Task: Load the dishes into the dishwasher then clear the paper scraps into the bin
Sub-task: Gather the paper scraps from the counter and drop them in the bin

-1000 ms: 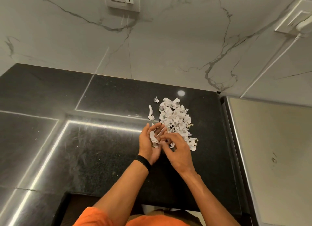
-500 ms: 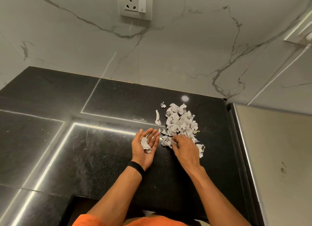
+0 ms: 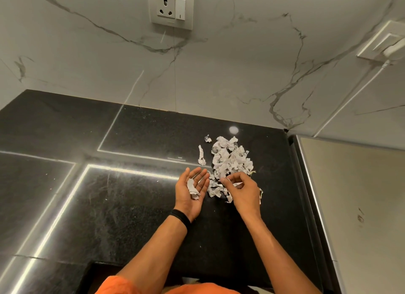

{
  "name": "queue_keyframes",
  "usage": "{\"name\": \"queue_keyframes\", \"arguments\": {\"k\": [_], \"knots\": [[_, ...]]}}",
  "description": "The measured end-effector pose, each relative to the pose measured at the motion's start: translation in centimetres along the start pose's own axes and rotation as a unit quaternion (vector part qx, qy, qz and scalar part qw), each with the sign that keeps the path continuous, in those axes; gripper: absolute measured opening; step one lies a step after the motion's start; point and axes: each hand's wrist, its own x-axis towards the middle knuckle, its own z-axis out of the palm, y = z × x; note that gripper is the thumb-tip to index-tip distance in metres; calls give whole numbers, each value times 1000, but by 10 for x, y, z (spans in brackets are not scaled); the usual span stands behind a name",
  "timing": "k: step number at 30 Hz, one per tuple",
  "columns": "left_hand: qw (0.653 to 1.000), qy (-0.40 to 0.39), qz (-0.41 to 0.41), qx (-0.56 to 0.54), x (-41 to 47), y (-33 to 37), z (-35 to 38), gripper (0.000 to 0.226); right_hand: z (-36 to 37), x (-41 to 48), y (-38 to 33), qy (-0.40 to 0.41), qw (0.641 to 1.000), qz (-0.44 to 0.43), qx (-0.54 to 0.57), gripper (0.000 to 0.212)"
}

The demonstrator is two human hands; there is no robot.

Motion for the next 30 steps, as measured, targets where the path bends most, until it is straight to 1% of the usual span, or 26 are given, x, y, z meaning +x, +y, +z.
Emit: {"name": "queue_keyframes", "arguments": {"k": [2,5,10,11,13,15,18,21,24,27,28,29,30], "knots": [[1000,-5,-7,-1,-1,-1,1,45,7,-2,-4,-20,999,-4,29,18],[1000,-14,-26,-4,-2,-5,1,47,21,-10,-10,-63,997,-1,43,14],[997,-38,-51,-46,-1,-6,-1,42,32,-20,-11,-129,990,-13,53,10],[997,-41,-51,-52,-2,-5,-2,42,33,-21,-11,-132,989,-16,59,8],[996,-44,-50,-61,-2,-3,-4,41,31,-21,-11,-111,990,-16,91,2],[996,-43,-48,-58,-2,-1,-7,41,29,-20,-12,-83,987,2,138,5],[997,-45,-52,-45,1,-2,-13,43,27,-14,-14,-86,982,7,169,11],[996,-40,-63,-41,1,-4,-15,45,30,-12,-19,-104,985,-16,140,14],[996,-37,-70,-42,1,-3,-16,47,32,-5,-21,-119,990,-41,69,10],[995,-25,-65,-71,-1,2,-16,44,27,8,-17,-66,996,-49,26,11],[995,-16,-57,-79,0,5,-18,43,24,11,-14,-55,997,-47,0,12],[995,-7,-47,-84,2,8,-19,42,21,12,-10,-61,996,-49,-42,14],[995,4,-39,-88,3,10,-21,43,19,12,-5,-84,990,-54,-102,17]]}}
